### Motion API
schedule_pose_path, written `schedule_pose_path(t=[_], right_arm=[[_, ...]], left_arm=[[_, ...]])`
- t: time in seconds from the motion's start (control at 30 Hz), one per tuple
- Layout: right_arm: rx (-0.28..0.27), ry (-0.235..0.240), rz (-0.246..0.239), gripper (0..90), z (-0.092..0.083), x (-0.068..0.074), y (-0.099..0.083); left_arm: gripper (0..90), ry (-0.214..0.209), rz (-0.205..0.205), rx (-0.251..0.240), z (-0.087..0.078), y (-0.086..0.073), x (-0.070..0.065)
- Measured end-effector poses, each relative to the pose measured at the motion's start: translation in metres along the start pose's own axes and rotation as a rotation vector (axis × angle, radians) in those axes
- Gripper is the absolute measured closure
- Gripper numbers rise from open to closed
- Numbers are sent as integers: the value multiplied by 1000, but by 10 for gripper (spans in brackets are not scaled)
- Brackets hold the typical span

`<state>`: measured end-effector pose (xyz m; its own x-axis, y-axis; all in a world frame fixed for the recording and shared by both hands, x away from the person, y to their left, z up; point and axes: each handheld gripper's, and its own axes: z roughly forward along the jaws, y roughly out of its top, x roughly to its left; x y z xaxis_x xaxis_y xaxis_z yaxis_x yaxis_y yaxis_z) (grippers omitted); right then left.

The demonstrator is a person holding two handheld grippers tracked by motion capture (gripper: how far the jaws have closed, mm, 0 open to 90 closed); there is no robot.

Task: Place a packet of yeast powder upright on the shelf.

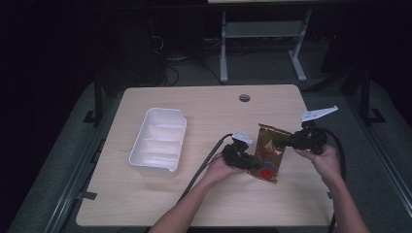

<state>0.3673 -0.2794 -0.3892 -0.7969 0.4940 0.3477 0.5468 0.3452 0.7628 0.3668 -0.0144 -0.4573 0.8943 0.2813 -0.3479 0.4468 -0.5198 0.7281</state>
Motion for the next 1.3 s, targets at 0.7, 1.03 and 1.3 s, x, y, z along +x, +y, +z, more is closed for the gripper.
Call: schedule_pose_path(t=[0.7,1.03,1.3], right_arm=[[-20,-70,13,858,-23,16,28],[-29,-102,17,858,-16,20,49],[-20,-101,14,859,-6,23,63]], left_arm=[[332,155,132,35,-37,-23,-32],[274,172,191,60,-54,-37,-47],[269,174,203,63,-66,-49,-53]])
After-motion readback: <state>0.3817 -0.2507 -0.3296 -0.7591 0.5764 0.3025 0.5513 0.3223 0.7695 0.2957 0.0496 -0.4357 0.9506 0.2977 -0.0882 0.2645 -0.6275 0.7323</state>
